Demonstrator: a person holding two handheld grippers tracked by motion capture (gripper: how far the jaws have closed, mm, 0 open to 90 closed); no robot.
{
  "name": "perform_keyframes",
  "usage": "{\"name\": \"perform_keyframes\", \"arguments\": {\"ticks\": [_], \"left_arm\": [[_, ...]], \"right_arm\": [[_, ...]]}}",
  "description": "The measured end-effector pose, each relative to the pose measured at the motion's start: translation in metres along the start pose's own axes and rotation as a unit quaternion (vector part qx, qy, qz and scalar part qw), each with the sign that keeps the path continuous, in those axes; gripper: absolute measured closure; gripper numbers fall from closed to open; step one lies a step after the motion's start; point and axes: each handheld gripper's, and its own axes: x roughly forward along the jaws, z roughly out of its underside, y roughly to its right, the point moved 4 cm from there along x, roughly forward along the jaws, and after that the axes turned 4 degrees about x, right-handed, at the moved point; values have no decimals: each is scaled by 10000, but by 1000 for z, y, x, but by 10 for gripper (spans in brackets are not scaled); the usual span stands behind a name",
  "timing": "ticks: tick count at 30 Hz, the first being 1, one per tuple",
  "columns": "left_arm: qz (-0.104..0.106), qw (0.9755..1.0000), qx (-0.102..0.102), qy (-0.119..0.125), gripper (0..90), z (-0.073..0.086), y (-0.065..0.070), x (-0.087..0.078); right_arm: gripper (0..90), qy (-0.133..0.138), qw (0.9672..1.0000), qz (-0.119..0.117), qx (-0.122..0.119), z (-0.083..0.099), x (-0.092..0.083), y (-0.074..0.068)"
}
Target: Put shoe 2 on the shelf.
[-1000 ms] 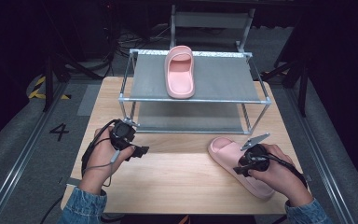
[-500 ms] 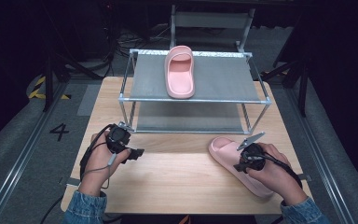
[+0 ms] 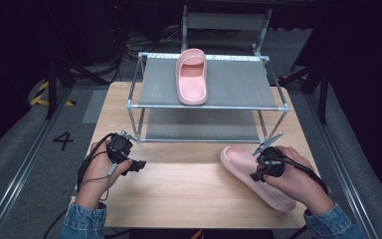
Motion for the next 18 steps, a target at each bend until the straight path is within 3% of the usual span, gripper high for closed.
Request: {"name": "perform_keyframes", "arguments": {"ticks": [7,18], "left_arm": [[134,9999,-14,-3,215,1,-2,-1],[177,9998,20,-100,196,5,-5,1]], "right_arm": [[831,-7,10000,37,-42,-13,-23,-6],[825,105,9999,84,-52,-35,-67,-13]]}}
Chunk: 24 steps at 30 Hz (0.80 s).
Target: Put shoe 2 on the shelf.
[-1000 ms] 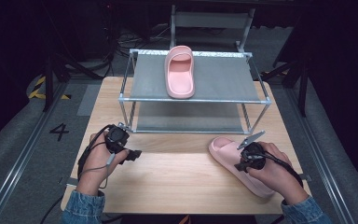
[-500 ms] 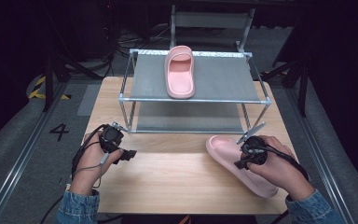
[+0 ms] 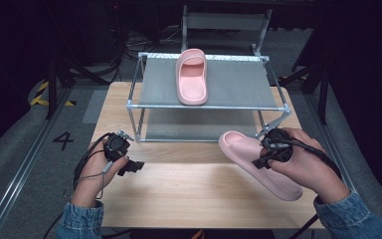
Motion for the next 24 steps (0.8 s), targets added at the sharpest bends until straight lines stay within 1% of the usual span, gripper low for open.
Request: {"name": "perform_keyframes", "arguments": {"ticks": [1,3,5,7,9,10,19,23,24], "left_arm": [[17,10000,53,-66,194,1,0,1],[38,9999,58,-141,192,2,1,3],[53,9999,47,-156,189,3,1,4],[47,9998,55,-197,189,4,0,6],[50,9998,43,-202,188,4,0,6],[58,9998,48,-205,188,4,-1,6],[69,9997,42,-221,188,6,-2,7],[69,9997,36,-233,188,7,-3,7],[80,9997,43,-231,188,7,-3,7]], "right_arm": [[824,22,10000,14,-14,-4,-7,0],[824,40,10000,-6,-3,-7,-13,0],[824,52,10000,21,-11,-9,-16,0],[824,59,9999,78,-38,-15,-27,0],[824,84,9999,75,-39,-18,-32,-1],[824,84,9999,75,-39,-18,-32,-1],[824,230,9997,44,-67,-38,-57,-1],[824,273,9996,25,-59,-45,-62,0],[824,301,9995,7,-43,-51,-67,1]]}}
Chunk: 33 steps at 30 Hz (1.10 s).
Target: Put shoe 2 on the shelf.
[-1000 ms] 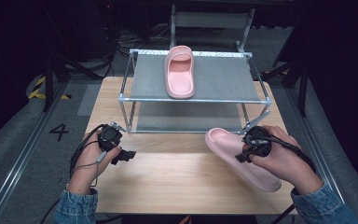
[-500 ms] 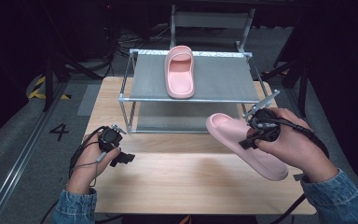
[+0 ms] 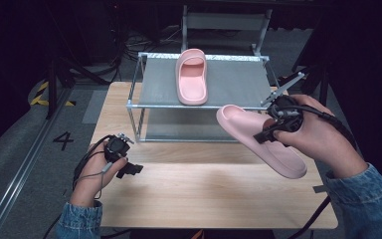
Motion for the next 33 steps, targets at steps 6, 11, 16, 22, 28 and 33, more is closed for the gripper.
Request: {"name": "perform_keyframes", "arguments": {"ticks": [6,11,16,22,28,33], "left_arm": [[17,10000,-5,39,188,1,-1,-1],[15,10000,-20,49,188,1,-2,-2],[42,10000,-19,55,188,2,-3,-2],[10,10000,15,41,187,2,-5,-2],[40,10000,-5,44,187,2,-5,-2],[62,10000,-11,42,186,3,-6,-2]], "right_arm": [[824,34,10000,50,21,-15,-5,4],[824,99,9999,118,67,-32,-9,12],[824,153,9997,143,154,-45,-10,19],[824,179,9992,223,267,-62,-9,28],[823,205,9986,313,368,-78,-4,40],[823,223,9977,405,491,-93,2,53]]}}
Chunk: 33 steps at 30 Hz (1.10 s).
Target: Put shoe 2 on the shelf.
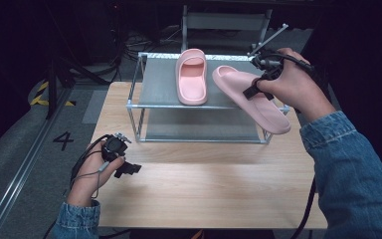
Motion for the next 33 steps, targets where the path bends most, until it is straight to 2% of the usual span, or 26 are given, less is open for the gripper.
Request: {"name": "perform_keyframes", "arguments": {"ticks": [8,16,21,26,28,31,33], "left_arm": [[24,10000,-43,4,186,1,-1,0],[36,10000,-36,-28,184,2,-3,1],[35,10000,-51,-46,184,3,-3,2],[46,10000,-8,-64,184,2,-2,2],[70,9999,17,-74,184,2,-2,2],[77,9999,4,-74,184,1,-1,2],[70,9999,53,-70,183,-2,-2,3]], "right_arm": [[824,-19,9997,167,173,-20,12,14],[821,-105,9991,270,299,-34,26,20],[822,-185,9986,354,340,-40,37,21],[823,-305,9984,314,349,-43,49,16],[825,-356,9980,372,357,-44,52,15],[826,-358,9981,395,314,-45,56,14],[811,-327,9983,325,364,-44,60,11]]}}
